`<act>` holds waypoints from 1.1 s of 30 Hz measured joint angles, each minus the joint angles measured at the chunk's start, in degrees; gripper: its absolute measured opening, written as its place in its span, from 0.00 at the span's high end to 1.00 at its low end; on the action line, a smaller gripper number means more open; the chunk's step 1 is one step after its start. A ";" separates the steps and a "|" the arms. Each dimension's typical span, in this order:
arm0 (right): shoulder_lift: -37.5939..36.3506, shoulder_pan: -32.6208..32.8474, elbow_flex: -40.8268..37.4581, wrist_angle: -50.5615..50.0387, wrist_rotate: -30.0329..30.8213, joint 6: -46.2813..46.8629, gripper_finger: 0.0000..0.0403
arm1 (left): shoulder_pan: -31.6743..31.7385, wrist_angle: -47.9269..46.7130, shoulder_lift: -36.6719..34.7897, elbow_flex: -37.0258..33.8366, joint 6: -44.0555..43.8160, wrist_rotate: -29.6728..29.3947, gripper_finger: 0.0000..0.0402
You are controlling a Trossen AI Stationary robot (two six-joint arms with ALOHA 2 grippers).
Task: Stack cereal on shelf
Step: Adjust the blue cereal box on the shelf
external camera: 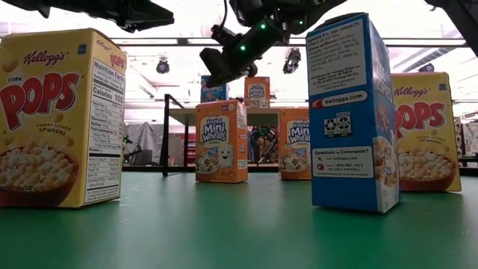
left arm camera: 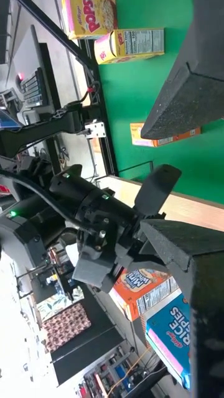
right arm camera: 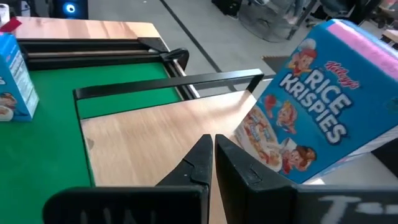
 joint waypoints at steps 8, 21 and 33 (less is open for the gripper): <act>1.17 -1.15 0.01 0.28 0.00 0.04 0.98 | 0.00 0.03 0.00 0.00 -0.01 -0.02 0.49; 10.08 -1.60 10.85 -6.58 9.16 -3.47 0.98 | -0.02 0.28 0.00 0.00 0.17 -0.11 0.49; 17.33 -3.08 24.99 -21.72 9.26 -0.06 0.98 | -0.02 0.04 0.00 0.00 0.17 -0.26 0.49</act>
